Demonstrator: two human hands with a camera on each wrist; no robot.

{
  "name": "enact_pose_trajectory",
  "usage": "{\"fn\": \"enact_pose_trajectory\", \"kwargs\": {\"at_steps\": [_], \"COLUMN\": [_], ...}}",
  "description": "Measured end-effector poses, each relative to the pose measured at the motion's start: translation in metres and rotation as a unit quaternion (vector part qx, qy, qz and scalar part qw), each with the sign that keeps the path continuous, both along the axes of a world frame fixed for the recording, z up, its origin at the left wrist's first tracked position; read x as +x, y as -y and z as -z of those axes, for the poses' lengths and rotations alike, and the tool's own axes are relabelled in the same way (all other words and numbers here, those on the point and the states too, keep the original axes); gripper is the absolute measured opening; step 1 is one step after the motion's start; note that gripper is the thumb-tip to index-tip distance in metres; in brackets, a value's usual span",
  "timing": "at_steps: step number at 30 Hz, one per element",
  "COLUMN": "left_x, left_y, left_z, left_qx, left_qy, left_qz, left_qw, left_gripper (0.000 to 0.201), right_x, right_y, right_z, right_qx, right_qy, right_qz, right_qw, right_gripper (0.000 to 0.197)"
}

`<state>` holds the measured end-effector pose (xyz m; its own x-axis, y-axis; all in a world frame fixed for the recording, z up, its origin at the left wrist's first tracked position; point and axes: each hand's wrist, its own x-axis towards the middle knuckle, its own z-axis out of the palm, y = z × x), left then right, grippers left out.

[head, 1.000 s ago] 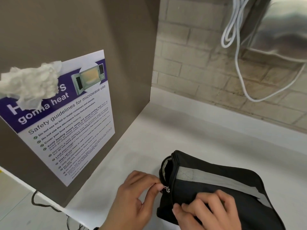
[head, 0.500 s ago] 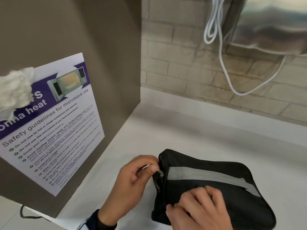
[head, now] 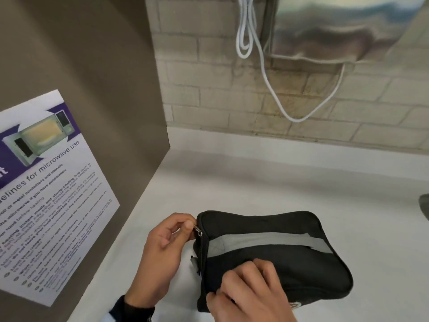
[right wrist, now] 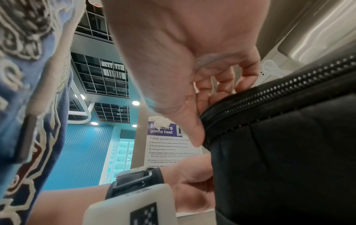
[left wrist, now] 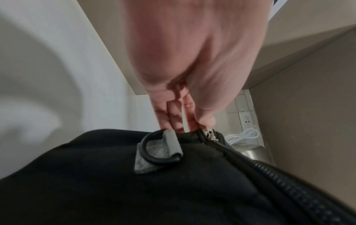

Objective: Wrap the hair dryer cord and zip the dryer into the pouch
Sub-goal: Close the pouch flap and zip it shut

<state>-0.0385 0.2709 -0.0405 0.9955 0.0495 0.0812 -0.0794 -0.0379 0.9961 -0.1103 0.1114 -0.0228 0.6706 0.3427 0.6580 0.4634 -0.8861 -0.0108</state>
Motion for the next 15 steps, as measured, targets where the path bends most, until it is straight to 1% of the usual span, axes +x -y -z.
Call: {"fn": "enact_pose_trajectory", "kwargs": {"at_steps": [4, 6, 8, 10, 11, 12, 14, 15], "left_x": [0.001, 0.001, 0.001, 0.001, 0.001, 0.000, -0.004, -0.007], "left_y": [0.004, 0.005, 0.005, 0.002, 0.001, -0.002, -0.009, -0.014], "left_z": [0.000, -0.002, -0.004, -0.006, -0.006, -0.005, 0.003, 0.008], "left_qx": [0.015, 0.028, 0.046, 0.059, 0.064, 0.070, 0.064, 0.058], "left_qy": [0.006, 0.013, 0.033, 0.052, 0.058, 0.065, 0.066, 0.051], "left_qz": [-0.012, -0.010, -0.006, -0.009, -0.005, -0.001, 0.006, 0.017], "left_qw": [1.000, 0.999, 0.998, 0.997, 0.996, 0.995, 0.996, 0.997], "left_gripper": [0.019, 0.019, 0.021, 0.024, 0.023, 0.021, 0.011, 0.013], "right_x": [0.001, 0.001, 0.000, -0.002, -0.004, -0.005, -0.005, -0.006], "right_y": [0.000, -0.001, -0.001, 0.004, 0.010, 0.018, 0.043, 0.059], "right_z": [0.000, 0.002, 0.001, -0.003, -0.006, -0.011, -0.020, -0.020], "right_qx": [0.021, 0.031, 0.045, 0.062, 0.077, 0.100, 0.163, 0.200], "right_qy": [-0.005, 0.001, -0.011, -0.024, -0.024, -0.027, -0.025, -0.021], "right_qz": [-0.018, -0.017, -0.018, -0.042, -0.062, -0.082, -0.092, -0.070], "right_qw": [1.000, 0.999, 0.999, 0.997, 0.995, 0.991, 0.982, 0.977], "right_gripper": [0.010, 0.015, 0.019, 0.016, 0.011, 0.009, 0.027, 0.033]}}
